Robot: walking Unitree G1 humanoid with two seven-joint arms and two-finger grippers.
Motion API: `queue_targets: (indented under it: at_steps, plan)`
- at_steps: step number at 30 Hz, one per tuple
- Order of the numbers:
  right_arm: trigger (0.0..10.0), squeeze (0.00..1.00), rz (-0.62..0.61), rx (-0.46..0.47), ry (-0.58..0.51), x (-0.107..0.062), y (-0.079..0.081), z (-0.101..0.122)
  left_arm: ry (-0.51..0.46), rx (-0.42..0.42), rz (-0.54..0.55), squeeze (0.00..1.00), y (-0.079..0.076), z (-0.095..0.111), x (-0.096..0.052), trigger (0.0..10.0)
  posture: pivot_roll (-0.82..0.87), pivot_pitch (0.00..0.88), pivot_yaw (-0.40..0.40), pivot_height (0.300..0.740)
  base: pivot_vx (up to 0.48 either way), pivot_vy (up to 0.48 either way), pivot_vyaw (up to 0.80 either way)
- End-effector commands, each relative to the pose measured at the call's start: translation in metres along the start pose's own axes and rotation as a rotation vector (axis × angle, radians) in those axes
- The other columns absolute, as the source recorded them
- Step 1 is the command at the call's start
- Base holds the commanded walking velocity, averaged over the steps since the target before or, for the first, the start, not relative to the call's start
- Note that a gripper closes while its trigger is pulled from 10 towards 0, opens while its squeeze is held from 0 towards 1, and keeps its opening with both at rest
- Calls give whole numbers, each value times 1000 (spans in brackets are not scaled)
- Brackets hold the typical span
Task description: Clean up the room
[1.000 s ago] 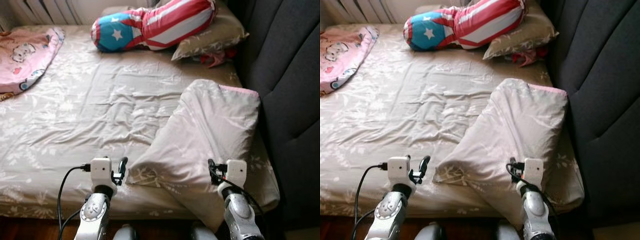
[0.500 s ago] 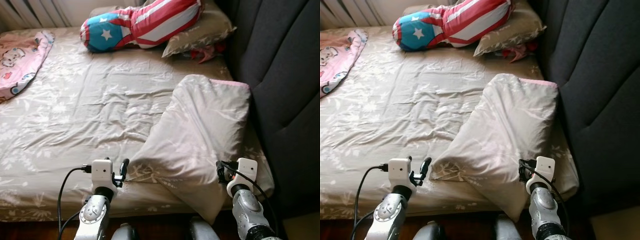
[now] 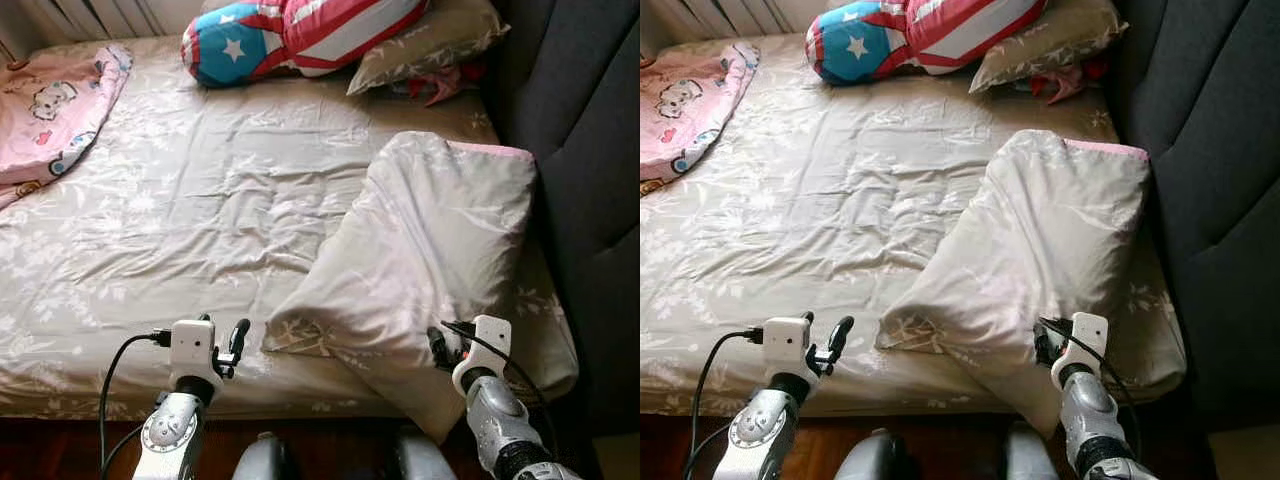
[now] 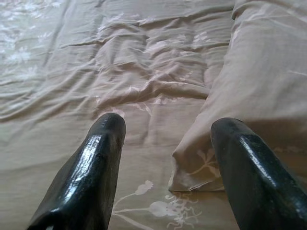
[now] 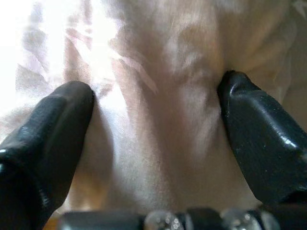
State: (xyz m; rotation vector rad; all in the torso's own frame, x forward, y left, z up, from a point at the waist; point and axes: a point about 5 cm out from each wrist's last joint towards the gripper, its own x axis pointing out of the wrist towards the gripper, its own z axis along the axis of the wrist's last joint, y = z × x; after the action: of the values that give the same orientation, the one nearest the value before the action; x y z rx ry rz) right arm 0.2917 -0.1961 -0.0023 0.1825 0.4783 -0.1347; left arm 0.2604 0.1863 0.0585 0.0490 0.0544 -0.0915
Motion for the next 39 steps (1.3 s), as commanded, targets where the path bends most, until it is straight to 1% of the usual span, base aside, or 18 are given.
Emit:
queue_targets:
  at_steps: [1,2,3,4,5,8,13,14,20,25,26,29,30,31,32,36,37,39]
  plan:
    - [10000,0,-12,0,150,-10,0,-36,31,32,-14,0,5,-3,-7,10000,-23,277,141,671,0,0,0]
    - [10000,0,-15,-3,173,-12,0,-41,33,38,-22,0,5,-2,-9,10000,-18,283,147,671,0,0,0]
    - [10000,0,-15,-3,173,-12,0,-41,33,38,-22,0,5,-2,-9,10000,-18,283,147,671,0,0,0]
    - [10000,0,-17,-23,208,-14,-1,-48,37,46,-34,0,6,-1,-11,10000,-14,290,157,671,0,0,0]
    - [10000,0,-17,-35,219,-15,-1,-50,39,48,-37,0,6,0,-12,10000,-14,290,157,671,0,0,0]
    - [10000,0,-27,-58,220,-15,-2,-50,41,53,-43,0,7,1,-13,10000,-14,296,162,671,0,0,0]
    - [10000,0,-75,-65,135,-14,-10,-39,48,58,-61,0,4,1,-12,10000,-28,298,164,671,0,0,0]
    - [10000,0,-84,-50,101,-13,-11,-35,51,56,-66,0,2,1,-11,10000,-37,297,161,671,0,0,0]
    - [10000,0,-112,-40,52,-14,-14,-30,61,51,-73,0,-2,2,-8,10000,-53,285,148,671,0,0,0]
    - [10000,0,-164,-4,47,-16,-18,-33,54,40,-71,0,-5,3,-2,10000,-76,267,127,671,0,0,0]
    - [10000,0,-180,19,59,-17,-18,-36,53,37,-71,0,-6,2,0,10000,-83,262,119,671,0,0,0]
    - [10000,0,-207,37,76,-19,-20,-39,49,32,-69,0,-8,3,2,10000,-89,257,112,671,0,0,0]
    - [10000,0,-221,61,83,-20,-21,-41,47,30,-67,0,-9,3,3,10000,-91,254,108,671,0,0,0]
    - [10000,0,-221,61,83,-20,-21,-41,47,30,-67,0,-9,3,3,10000,-91,254,108,671,0,0,0]
    - [10000,0,-224,90,95,-21,-21,-43,45,28,-66,0,-10,3,4,10000,-94,251,104,671,0,0,0]
    - [10000,0,-219,136,120,-22,-18,-46,43,27,-65,0,-11,3,5,10000,-101,248,98,671,0,0,0]
    - [10000,0,-209,160,154,-22,-16,-48,41,27,-65,0,-11,3,5,10000,-107,246,95,671,0,0,0]
    - [10000,0,-199,171,202,-22,-14,-52,39,27,-66,0,-11,3,6,10000,-110,244,93,671,0,0,0]
